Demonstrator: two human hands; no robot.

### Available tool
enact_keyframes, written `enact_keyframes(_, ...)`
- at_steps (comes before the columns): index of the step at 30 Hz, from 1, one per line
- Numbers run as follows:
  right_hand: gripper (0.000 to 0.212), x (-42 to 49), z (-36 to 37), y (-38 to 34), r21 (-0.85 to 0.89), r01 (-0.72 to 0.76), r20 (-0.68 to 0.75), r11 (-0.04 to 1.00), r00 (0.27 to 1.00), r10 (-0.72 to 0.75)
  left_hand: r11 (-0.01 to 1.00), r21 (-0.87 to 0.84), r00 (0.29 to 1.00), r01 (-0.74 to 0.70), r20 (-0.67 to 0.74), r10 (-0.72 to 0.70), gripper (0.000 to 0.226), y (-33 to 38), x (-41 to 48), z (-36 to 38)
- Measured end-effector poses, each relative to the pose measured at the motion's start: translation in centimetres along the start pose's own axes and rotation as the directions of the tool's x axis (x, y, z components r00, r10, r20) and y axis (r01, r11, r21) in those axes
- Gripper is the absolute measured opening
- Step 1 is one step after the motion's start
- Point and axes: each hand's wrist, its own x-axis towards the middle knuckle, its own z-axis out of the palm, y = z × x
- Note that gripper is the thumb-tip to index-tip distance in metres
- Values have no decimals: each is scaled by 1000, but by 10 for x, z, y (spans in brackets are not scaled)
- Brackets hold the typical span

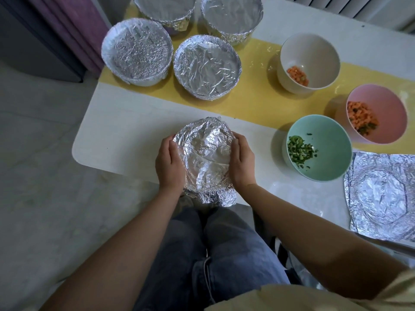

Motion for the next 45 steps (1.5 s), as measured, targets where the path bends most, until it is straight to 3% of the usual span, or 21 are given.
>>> enact_keyframes(4, 38, 14, -10, -6, -10, -21, 12, 1000, 1000, 21, 1000, 28, 1000, -10, -7, 11, 34, 8, 9, -8)
enact_keyframes(8, 37, 41, -11, -22, -65, 141, 69, 988, 988, -137, 973, 118, 979, -198, 79, 189, 37, 20, 25, -8)
enact_keyframes(12, 27, 54, -5, -21, -167, 218, 225, 961, 958, -178, 922, 193, 930, -337, 223, 293, 34, 20, 36, -1)
enact_keyframes(17, 22, 55, -5, -16, -118, 105, 230, 987, 970, -75, 920, 281, 957, -271, 177, 228, 27, 16, 39, 1)
enact_keyframes(20, 27, 57, -6, -18, -58, -3, 281, 998, 960, 19, 948, 216, 963, -234, 186, 196, 31, 20, 38, 0)
enact_keyframes(24, 24, 59, -5, -17, -26, -37, 313, 999, 949, 43, 961, 170, 965, -218, 182, 187, 32, 22, 36, -3)
enact_keyframes(33, 15, 73, -1, -33, -116, 151, 352, 982, 930, -102, 966, 192, 984, -176, 64, 167, 21, 23, 31, -3)
enact_keyframes(41, 26, 74, -7, -38, -175, 225, 332, 959, 930, -157, 876, 280, 916, -393, 208, 344, 35, 40, 45, -2)
enact_keyframes(45, 22, 68, -8, -29, -186, 267, 303, 946, 931, -203, 833, 330, 887, -443, 296, 354, 26, 46, 52, 11)
